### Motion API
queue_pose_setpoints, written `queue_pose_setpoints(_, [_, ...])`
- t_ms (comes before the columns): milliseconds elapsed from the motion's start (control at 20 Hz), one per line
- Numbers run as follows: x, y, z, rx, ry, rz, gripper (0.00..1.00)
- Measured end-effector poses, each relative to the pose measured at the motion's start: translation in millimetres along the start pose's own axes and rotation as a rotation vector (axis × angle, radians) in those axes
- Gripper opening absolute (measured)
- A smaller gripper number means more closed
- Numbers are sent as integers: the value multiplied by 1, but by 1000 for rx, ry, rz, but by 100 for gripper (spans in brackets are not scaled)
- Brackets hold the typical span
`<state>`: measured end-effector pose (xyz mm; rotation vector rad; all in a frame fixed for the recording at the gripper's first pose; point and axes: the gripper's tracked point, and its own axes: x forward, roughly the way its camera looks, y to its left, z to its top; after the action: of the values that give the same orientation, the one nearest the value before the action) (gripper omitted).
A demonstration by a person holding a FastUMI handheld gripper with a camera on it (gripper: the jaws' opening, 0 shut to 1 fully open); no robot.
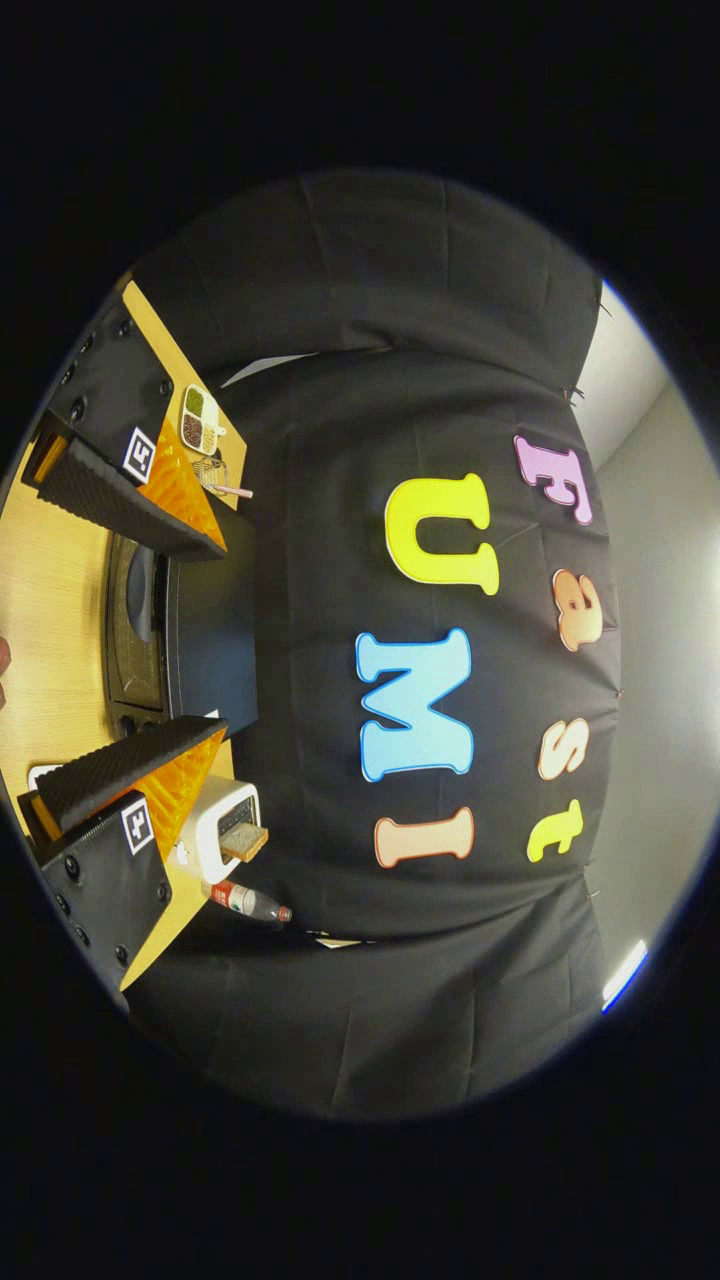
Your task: Open the toaster oven, put the food inside, and close the toaster oven door.
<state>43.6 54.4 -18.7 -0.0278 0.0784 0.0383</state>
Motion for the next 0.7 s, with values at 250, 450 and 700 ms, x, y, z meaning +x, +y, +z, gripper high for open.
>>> queue_pose_setpoints(250, [31, 19, -12, 1, 31, 28, 98])
queue_pose_setpoints(450, [54, 34, -30, 4, 70, 45, 98])
queue_pose_setpoints(700, [81, 42, -67, -55, 129, 55, 98])
